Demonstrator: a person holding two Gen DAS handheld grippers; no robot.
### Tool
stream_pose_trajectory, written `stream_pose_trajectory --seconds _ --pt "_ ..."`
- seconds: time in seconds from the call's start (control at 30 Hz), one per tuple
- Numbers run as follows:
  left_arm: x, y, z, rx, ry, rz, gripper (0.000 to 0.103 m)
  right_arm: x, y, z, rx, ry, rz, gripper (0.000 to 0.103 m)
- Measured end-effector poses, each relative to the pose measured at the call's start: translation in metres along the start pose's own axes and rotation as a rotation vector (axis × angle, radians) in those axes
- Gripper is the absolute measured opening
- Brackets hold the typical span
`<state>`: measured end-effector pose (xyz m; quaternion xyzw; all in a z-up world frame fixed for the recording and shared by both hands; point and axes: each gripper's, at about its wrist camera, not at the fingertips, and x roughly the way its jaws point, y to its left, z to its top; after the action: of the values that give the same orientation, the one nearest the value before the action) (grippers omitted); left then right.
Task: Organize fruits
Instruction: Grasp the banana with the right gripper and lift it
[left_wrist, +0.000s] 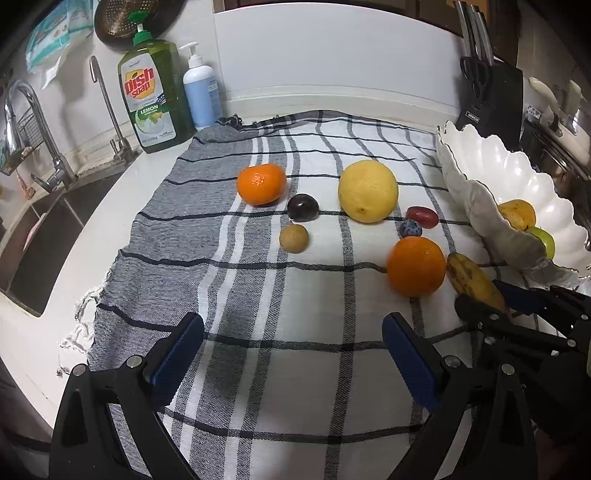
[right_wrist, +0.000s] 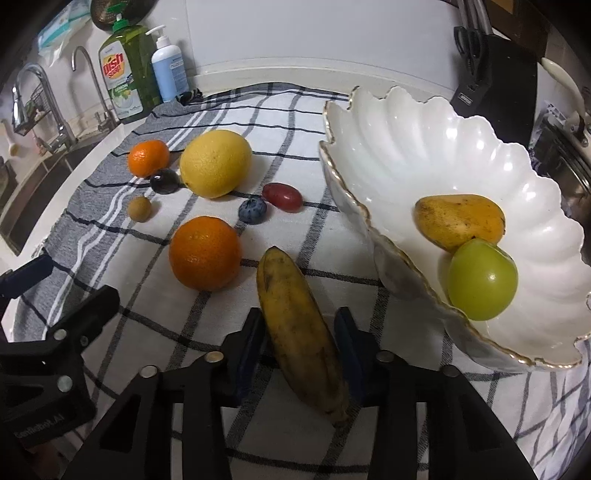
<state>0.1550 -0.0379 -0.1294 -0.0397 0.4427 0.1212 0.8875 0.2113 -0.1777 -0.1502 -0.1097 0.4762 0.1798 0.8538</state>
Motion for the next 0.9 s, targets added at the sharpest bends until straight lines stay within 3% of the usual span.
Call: stream_pose_trajectory --seconds 0.53,0.9 --pt "-0.008 0.001 0.001 0.02 -0.017 -0.023 0.099 -0.026 0.006 -0.002 0.023 -0.046 0.013 0.033" --pt "-0.018 -0.001 0.022 0.08 -0.062 -0.104 0.098 -0.062 0.01 0.004 0.098 -0.104 0.002 0.032"
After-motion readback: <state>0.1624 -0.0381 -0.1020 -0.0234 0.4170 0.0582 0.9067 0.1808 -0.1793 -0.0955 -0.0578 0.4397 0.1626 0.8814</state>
